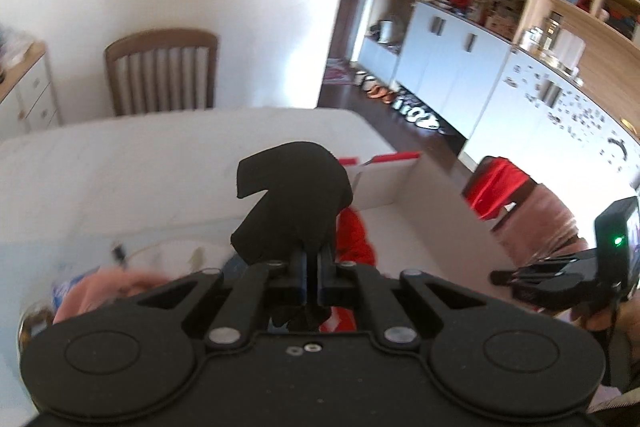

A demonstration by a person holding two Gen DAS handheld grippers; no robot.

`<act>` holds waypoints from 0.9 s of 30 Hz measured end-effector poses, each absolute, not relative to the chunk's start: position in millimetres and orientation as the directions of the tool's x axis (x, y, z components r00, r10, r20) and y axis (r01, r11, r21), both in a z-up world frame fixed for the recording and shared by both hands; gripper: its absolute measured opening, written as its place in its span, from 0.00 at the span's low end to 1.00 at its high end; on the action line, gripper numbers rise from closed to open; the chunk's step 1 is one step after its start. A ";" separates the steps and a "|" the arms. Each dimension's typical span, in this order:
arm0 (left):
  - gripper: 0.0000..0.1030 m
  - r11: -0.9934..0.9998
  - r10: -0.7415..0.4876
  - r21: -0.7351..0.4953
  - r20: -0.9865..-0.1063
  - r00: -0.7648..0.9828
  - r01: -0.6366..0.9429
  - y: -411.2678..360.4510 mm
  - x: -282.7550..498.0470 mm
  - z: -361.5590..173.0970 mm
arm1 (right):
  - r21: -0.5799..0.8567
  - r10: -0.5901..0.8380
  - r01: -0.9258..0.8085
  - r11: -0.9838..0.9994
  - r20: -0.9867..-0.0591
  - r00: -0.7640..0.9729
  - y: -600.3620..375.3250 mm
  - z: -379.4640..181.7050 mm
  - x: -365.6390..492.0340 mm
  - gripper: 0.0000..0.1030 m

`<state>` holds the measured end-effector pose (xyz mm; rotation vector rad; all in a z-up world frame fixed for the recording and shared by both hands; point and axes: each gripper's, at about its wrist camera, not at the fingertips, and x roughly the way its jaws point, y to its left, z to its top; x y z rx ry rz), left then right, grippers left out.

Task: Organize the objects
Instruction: 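Grasp the black hairbrush with the left gripper, then carry the black hairbrush with the left gripper into the box and release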

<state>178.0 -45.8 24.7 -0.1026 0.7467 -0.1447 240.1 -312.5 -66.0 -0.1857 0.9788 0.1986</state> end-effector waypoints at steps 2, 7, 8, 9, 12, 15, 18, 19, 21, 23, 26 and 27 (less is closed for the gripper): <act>0.03 0.984 -0.178 -0.125 -0.661 0.729 0.127 -59.5 186.8 30.7 | -0.069 0.082 -0.253 0.965 -0.835 0.543 -311.3 -66.1 239.6 0.04; 0.03 0.976 -0.207 -0.086 -0.663 0.720 0.201 -95.4 208.1 32.9 | -0.071 0.086 -0.261 0.963 -0.835 0.543 -310.7 -66.1 239.1 0.04; 0.03 0.973 -0.214 -0.081 -0.666 0.714 0.215 -101.7 211.3 31.5 | -0.071 0.087 -0.263 0.962 -0.835 0.543 -310.8 -66.2 238.8 0.04; 0.03 0.971 -0.217 -0.072 -0.673 0.707 0.230 -109.9 216.0 28.9 | -0.072 0.088 -0.266 0.961 -0.835 0.543 -310.7 -66.4 238.7 0.04; 0.03 0.964 -0.226 -0.056 -0.689 0.689 0.260 -129.8 226.8 20.3 | -0.074 0.089 -0.272 0.959 -0.835 0.542 -310.7 -66.3 238.2 0.04; 0.03 0.955 -0.239 -0.045 -0.701 0.672 0.292 -146.0 235.8 11.2 | -0.075 0.091 -0.278 0.958 -0.836 0.542 -311.3 -66.5 237.9 0.04; 0.03 0.950 -0.232 -0.023 -0.717 0.657 0.311 -159.8 243.5 -0.3 | -0.077 0.095 -0.288 0.955 -0.836 0.540 -312.2 -66.5 237.9 0.04; 0.03 0.949 -0.226 -0.013 -0.723 0.652 0.314 -164.6 246.2 -4.9 | -0.077 0.097 -0.291 0.954 -0.837 0.539 -312.6 -66.3 237.9 0.04; 0.03 0.947 -0.215 0.001 -0.736 0.641 0.320 -171.6 251.0 -13.4 | -0.071 0.103 -0.294 0.953 -0.838 0.536 -313.7 -66.3 238.4 0.04; 0.03 0.948 -0.204 0.008 -0.753 0.626 0.319 -178.0 257.6 -22.5 | -0.067 0.108 -0.299 0.952 -0.840 0.532 -314.7 -66.6 238.9 0.04; 0.03 0.949 -0.189 0.013 -0.775 0.603 0.314 -183.5 264.5 -36.5 | -0.064 0.115 -0.311 0.948 -0.843 0.525 -315.3 -67.4 239.5 0.04; 0.03 0.950 -0.185 0.015 -0.781 0.597 0.313 -185.3 266.6 -40.7 | -0.064 0.117 -0.315 0.947 -0.844 0.523 -315.4 -67.7 239.7 0.04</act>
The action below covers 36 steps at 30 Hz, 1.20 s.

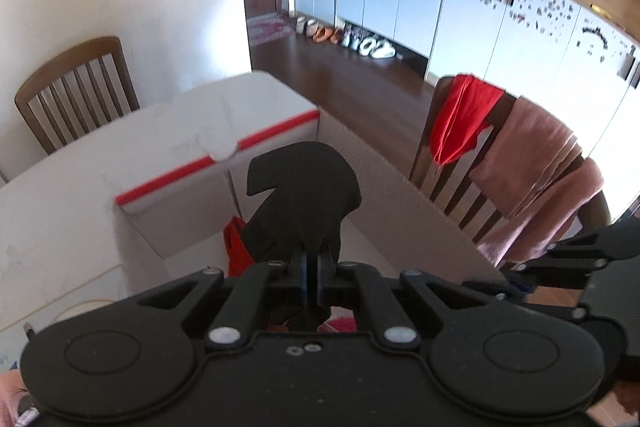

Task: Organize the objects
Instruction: 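Carry the black hairbrush with the left gripper into the box and release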

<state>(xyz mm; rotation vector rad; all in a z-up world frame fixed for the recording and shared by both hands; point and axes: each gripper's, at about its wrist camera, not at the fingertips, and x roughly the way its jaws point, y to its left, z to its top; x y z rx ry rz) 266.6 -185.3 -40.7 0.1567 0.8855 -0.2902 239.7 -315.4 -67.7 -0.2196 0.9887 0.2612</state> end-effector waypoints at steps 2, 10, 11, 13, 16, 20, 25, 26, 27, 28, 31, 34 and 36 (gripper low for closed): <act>0.03 0.950 -0.173 0.022 -0.795 0.582 0.313 -188.3 271.4 -49.5 | -0.064 0.120 -0.323 0.944 -0.845 0.521 -315.3 -68.5 239.9 0.04; 0.03 0.954 -0.130 0.034 -0.848 0.514 0.298 -197.0 288.1 -75.4 | -0.054 0.141 -0.347 0.936 -0.847 0.512 -317.9 -69.1 241.0 0.04; 0.03 0.955 -0.126 0.035 -0.852 0.508 0.295 -198.1 290.8 -78.2 | -0.052 0.144 -0.351 0.935 -0.848 0.510 -318.2 -69.2 241.3 0.04; 0.03 0.957 -0.120 0.032 -0.862 0.492 0.290 -199.6 294.6 -82.4 | -0.049 0.149 -0.357 0.933 -0.849 0.506 -318.7 -69.4 241.6 0.04; 0.04 0.959 -0.115 0.023 -0.879 0.462 0.283 -200.7 300.5 -89.9 | -0.048 0.156 -0.368 0.929 -0.850 0.504 -320.0 -69.5 241.6 0.04; 0.11 0.961 -0.110 0.014 -0.898 0.426 0.276 -202.0 304.0 -100.1 | -0.053 0.162 -0.386 0.921 -0.850 0.502 -319.4 -69.2 240.8 0.04; 0.19 0.967 -0.100 0.010 -0.904 0.415 0.254 -200.3 305.8 -105.7 | -0.051 0.170 -0.402 0.914 -0.852 0.495 -319.9 -69.4 241.0 0.04; 0.26 0.969 -0.099 0.008 -0.904 0.416 0.248 -199.5 305.8 -105.8 | -0.048 0.172 -0.403 0.914 -0.854 0.491 -320.3 -69.9 241.2 0.04; 0.31 0.969 -0.100 0.006 -0.903 0.418 0.246 -199.3 305.8 -105.3 | -0.045 0.174 -0.404 0.914 -0.855 0.489 -320.7 -70.3 241.4 0.04; 0.33 0.969 -0.102 0.006 -0.901 0.422 0.246 -199.5 305.3 -104.7 | -0.043 0.176 -0.406 0.913 -0.856 0.486 -321.0 -70.8 241.4 0.04; 0.43 0.969 -0.102 0.012 -0.891 0.442 0.248 -200.2 301.8 -99.9 | -0.039 0.182 -0.411 0.911 -0.856 0.484 -321.7 -71.1 241.9 0.04; 0.52 0.971 -0.101 0.016 -0.880 0.463 0.240 -200.0 296.8 -92.2 | -0.033 0.185 -0.410 0.911 -0.857 0.481 -322.3 -71.2 242.2 0.04; 0.57 0.972 -0.102 0.016 -0.870 0.482 0.236 -199.1 291.6 -85.2 | -0.029 0.187 -0.408 0.913 -0.857 0.480 -322.9 -71.2 242.7 0.04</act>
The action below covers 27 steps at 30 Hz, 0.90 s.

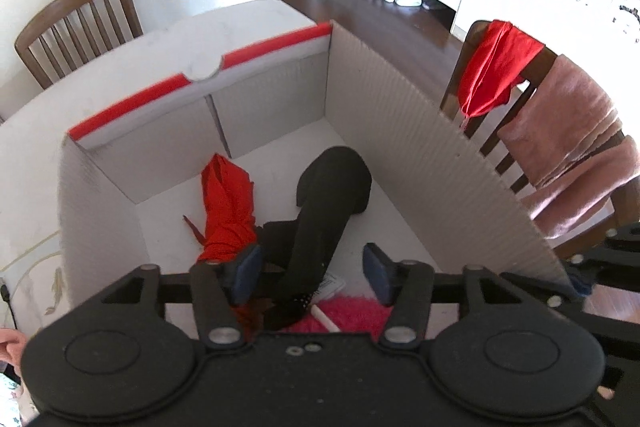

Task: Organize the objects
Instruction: 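Carry the black hairbrush with the left gripper into the box and release, then move the left gripper back to the pile and grasp the white plush bunny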

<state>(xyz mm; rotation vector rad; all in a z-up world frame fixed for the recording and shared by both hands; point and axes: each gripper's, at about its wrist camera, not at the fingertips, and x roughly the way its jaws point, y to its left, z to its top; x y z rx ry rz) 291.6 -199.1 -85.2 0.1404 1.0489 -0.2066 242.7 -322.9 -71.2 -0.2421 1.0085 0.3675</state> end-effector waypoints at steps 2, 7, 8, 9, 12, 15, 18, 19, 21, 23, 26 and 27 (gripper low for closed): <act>0.58 0.973 -0.104 0.014 -0.861 0.497 0.229 -196.6 286.6 -78.4 | -0.021 0.190 -0.402 0.915 -0.858 0.477 -323.8 -71.1 242.9 0.04; 0.63 0.979 -0.108 0.005 -0.834 0.541 0.203 -187.3 272.5 -59.5 | -0.011 0.191 -0.392 0.920 -0.860 0.473 -324.5 -71.4 242.8 0.04; 0.65 0.980 -0.110 0.002 -0.827 0.551 0.198 -184.3 268.8 -55.0 | -0.010 0.190 -0.388 0.922 -0.861 0.473 -324.5 -71.3 243.1 0.04; 0.67 0.981 -0.110 -0.001 -0.822 0.559 0.192 -181.3 266.0 -51.4 | -0.008 0.189 -0.384 0.923 -0.861 0.472 -324.4 -71.3 243.4 0.04; 0.69 0.984 -0.115 -0.013 -0.805 0.582 0.176 -171.9 257.1 -40.0 | -0.009 0.182 -0.375 0.927 -0.863 0.471 -323.6 -71.2 244.2 0.04; 0.72 0.986 -0.120 -0.024 -0.789 0.603 0.164 -161.8 248.1 -30.3 | -0.015 0.174 -0.370 0.929 -0.865 0.471 -322.6 -71.1 244.5 0.04; 0.77 0.987 -0.123 -0.032 -0.777 0.617 0.155 -151.8 239.3 -22.1 | -0.022 0.164 -0.365 0.931 -0.868 0.468 -320.9 -70.9 244.9 0.04; 0.79 0.988 -0.120 -0.032 -0.774 0.622 0.151 -149.1 236.7 -20.1 | -0.024 0.160 -0.363 0.931 -0.869 0.468 -320.4 -70.9 245.1 0.04; 0.84 0.989 -0.114 -0.030 -0.768 0.631 0.141 -142.1 230.6 -15.2 | -0.024 0.155 -0.356 0.934 -0.871 0.466 -320.0 -70.8 245.4 0.04; 0.87 0.991 -0.108 -0.032 -0.762 0.639 0.129 -133.6 225.3 -11.2 | -0.024 0.150 -0.348 0.937 -0.873 0.464 -319.5 -70.8 246.1 0.04; 0.92 0.994 -0.101 -0.044 -0.756 0.647 0.103 -119.3 217.8 -7.8 | -0.037 0.134 -0.340 0.940 -0.874 0.466 -317.7 -70.7 245.3 0.04; 0.94 0.994 -0.096 -0.046 -0.754 0.650 0.095 -115.2 215.5 -7.1 | -0.039 0.131 -0.339 0.940 -0.875 0.466 -317.1 -70.6 245.2 0.04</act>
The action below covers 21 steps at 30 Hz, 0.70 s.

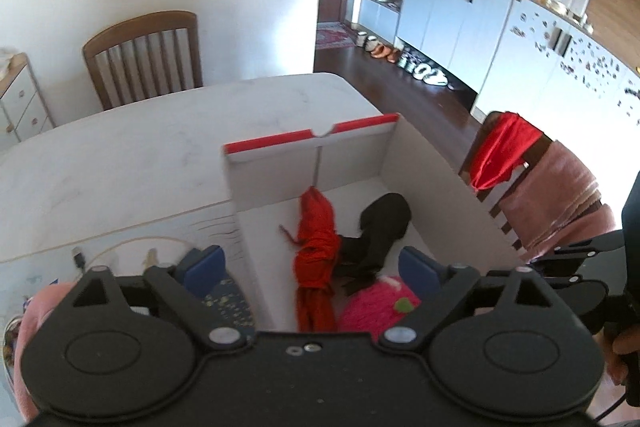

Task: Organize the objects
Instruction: 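Move the left gripper back to the pile and grasp the white plush bunny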

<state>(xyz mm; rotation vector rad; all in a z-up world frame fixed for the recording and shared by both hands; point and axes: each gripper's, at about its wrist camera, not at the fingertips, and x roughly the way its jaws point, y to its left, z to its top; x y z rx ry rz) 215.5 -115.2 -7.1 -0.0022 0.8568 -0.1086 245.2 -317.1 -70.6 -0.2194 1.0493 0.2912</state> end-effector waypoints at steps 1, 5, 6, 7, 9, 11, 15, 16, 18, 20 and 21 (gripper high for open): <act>0.95 0.995 -0.091 -0.045 -0.752 0.653 0.087 -110.6 213.2 -6.7 | -0.043 0.125 -0.335 0.941 -0.876 0.466 -316.4 -70.3 245.1 0.04; 0.99 0.999 -0.045 -0.017 -0.747 0.663 0.048 -89.5 201.1 -8.1 | -0.049 0.111 -0.316 0.948 -0.877 0.467 -314.8 -69.5 245.0 0.04; 0.99 0.999 -0.036 -0.013 -0.746 0.665 0.040 -84.4 198.6 -9.1 | -0.049 0.108 -0.311 0.949 -0.878 0.467 -314.5 -69.5 245.0 0.04; 0.99 0.999 -0.029 -0.011 -0.744 0.667 0.031 -78.8 196.0 -10.4 | -0.049 0.106 -0.307 0.950 -0.878 0.467 -314.6 -69.5 244.8 0.04; 0.99 1.000 -0.012 -0.015 -0.747 0.665 0.002 -64.8 190.7 -15.3 | -0.052 0.100 -0.303 0.952 -0.878 0.467 -314.0 -69.9 244.8 0.04; 0.99 0.999 -0.005 -0.033 -0.750 0.662 -0.030 -49.1 185.1 -22.3 | -0.057 0.095 -0.301 0.952 -0.879 0.466 -313.7 -70.4 244.6 0.04; 0.99 0.996 0.051 -0.008 -0.754 0.654 -0.087 -21.2 175.2 -38.1 | -0.064 0.088 -0.299 0.952 -0.880 0.467 -311.7 -70.5 245.0 0.04; 0.99 0.995 0.061 -0.003 -0.756 0.652 -0.096 -15.1 173.4 -41.9 | -0.066 0.086 -0.299 0.952 -0.880 0.467 -311.5 -70.5 245.1 0.04; 0.99 0.993 0.080 0.004 -0.759 0.646 -0.118 -2.3 170.5 -50.3 | -0.067 0.084 -0.298 0.952 -0.881 0.466 -311.2 -70.4 244.9 0.04; 0.98 0.991 0.083 -0.005 -0.766 0.638 -0.135 10.6 168.8 -58.6 | -0.065 0.085 -0.297 0.953 -0.882 0.464 -311.7 -70.5 245.2 0.04; 0.97 0.990 0.081 -0.010 -0.767 0.636 -0.138 14.6 168.6 -62.2 | -0.063 0.085 -0.296 0.953 -0.882 0.464 -311.7 -70.7 245.5 0.04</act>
